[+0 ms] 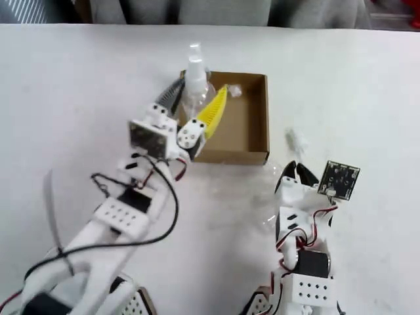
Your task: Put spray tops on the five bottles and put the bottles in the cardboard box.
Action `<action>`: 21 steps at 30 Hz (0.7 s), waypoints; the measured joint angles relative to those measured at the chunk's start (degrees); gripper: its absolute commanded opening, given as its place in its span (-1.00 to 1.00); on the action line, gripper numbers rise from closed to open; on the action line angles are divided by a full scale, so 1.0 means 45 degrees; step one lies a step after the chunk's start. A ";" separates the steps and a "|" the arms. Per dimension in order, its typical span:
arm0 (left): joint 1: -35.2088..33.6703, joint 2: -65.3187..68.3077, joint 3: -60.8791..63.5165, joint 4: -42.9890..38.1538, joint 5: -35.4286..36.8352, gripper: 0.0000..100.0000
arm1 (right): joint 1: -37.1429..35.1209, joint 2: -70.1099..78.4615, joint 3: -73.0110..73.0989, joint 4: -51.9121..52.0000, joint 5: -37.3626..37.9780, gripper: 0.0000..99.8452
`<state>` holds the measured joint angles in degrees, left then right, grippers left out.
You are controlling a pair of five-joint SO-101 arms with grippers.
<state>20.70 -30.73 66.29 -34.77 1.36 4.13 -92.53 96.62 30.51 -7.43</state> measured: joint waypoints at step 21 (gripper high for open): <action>-0.1094 0.9612 -0.1621 -0.6955 0.0000 -0.95 | 0.0000 0.0000 0.0000 0.0000 0.0000 -0.97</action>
<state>15.78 12.53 58.99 -66.07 1.36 4.13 -92.53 96.62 30.51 -7.43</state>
